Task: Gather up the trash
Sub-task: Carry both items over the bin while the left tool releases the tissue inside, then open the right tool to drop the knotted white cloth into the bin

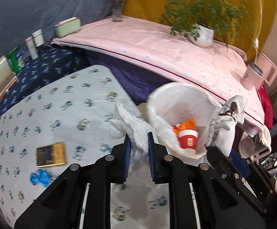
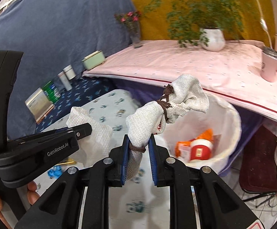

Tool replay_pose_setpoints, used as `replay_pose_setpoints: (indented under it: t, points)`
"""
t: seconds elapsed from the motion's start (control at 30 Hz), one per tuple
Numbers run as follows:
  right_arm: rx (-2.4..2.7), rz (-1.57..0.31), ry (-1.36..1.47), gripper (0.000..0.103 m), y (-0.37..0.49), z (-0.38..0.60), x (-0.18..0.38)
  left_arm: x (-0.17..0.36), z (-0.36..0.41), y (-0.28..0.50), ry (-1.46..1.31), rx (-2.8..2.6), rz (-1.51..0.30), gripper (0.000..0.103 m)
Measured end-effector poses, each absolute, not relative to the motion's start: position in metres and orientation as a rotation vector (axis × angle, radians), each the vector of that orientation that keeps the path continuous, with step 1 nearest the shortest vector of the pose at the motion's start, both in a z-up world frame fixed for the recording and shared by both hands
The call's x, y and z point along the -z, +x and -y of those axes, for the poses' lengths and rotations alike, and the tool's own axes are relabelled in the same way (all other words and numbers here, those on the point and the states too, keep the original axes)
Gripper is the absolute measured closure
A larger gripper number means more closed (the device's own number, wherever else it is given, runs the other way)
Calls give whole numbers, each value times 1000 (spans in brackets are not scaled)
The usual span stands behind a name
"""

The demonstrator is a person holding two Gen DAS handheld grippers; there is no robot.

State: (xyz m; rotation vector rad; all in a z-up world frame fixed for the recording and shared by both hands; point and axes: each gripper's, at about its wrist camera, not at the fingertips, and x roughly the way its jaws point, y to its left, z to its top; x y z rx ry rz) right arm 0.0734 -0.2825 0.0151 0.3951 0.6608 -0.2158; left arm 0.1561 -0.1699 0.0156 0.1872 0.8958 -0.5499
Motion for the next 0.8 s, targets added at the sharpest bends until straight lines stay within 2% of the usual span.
replay_pose_setpoints:
  t: [0.5,0.57,0.63,0.67,0.7,0.8]
  points:
    - [362,-667,516,84,38,384,23,15,287,160,231,678,-996,85]
    - [367,-675,520,84,41,390,29,19,295,165,231,678,-1006,78]
    - [367,-682,525,84,45,394,33,21,299,169,223,668,-1003,47]
    - [366,-686,527,84,47,396,35,20,299,170,212,661,-990,41]
    - [364,-688,529,84,49,397,37,19,299,172,207,655,-979,35]
    - [359,-693,531,84,55,399,39,20,299,176,220,643,-968,35]
